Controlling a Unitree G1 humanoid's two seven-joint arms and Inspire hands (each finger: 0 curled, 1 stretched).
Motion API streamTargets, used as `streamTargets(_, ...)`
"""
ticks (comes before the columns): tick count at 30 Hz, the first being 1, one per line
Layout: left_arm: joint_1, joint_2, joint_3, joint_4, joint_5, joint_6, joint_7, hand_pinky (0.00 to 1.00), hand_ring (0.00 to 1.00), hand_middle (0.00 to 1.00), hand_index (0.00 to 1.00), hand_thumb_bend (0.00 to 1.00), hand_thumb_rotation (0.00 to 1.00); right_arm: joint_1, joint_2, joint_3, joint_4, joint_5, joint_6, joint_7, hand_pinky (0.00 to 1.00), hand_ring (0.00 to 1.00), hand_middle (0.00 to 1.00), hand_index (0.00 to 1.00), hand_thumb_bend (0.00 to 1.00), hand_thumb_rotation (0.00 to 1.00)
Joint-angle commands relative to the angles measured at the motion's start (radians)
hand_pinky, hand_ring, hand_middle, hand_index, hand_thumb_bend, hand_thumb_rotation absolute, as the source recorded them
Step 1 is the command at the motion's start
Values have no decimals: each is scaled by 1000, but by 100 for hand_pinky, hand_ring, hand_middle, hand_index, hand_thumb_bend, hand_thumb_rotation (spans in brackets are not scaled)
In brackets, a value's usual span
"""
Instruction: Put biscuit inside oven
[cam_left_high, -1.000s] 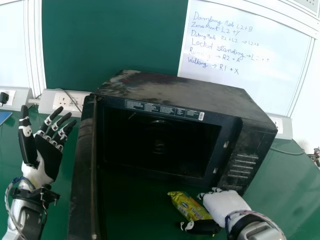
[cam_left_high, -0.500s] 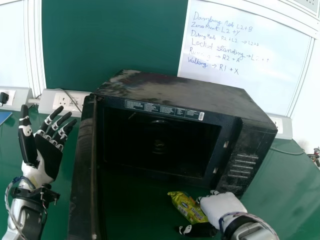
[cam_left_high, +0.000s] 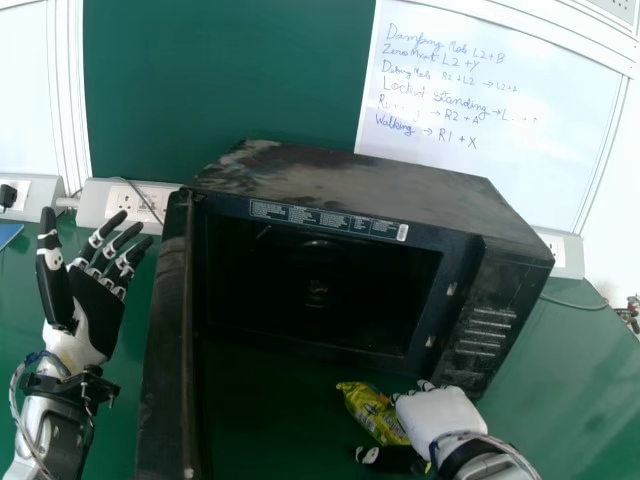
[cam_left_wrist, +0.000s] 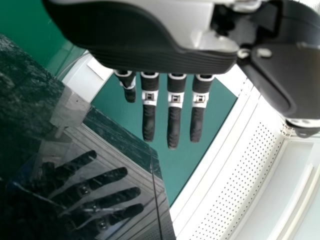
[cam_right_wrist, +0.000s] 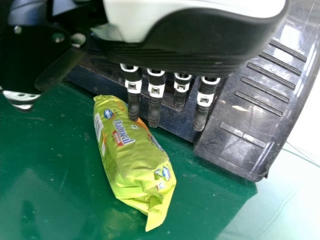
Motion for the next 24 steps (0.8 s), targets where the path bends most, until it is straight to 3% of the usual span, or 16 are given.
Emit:
streamTargets(1,-14,7,1,-15,-7,10,9,77,73,72,75,76,41,3,15,3,28,-4,-3,-5,85,89,88,87,83,30)
streamTargets(5,-16,5,4,-14,-9,14,12,78,74,74,78,76,41,-12,16,-3,63,8,-7,-9,86,89,88,88,88,38)
streamTargets(14,-17,14,8,-9,-6,12,3,77,73,73,78,76,41,-49,-21,-5,132,9,-22,-23,87,89,89,90,92,47)
streamTargets(24,-31,11,1,-21,-10,30,20,76,72,73,78,78,39,-90,-23,21,157,-118,-29,4,84,86,87,89,100,58)
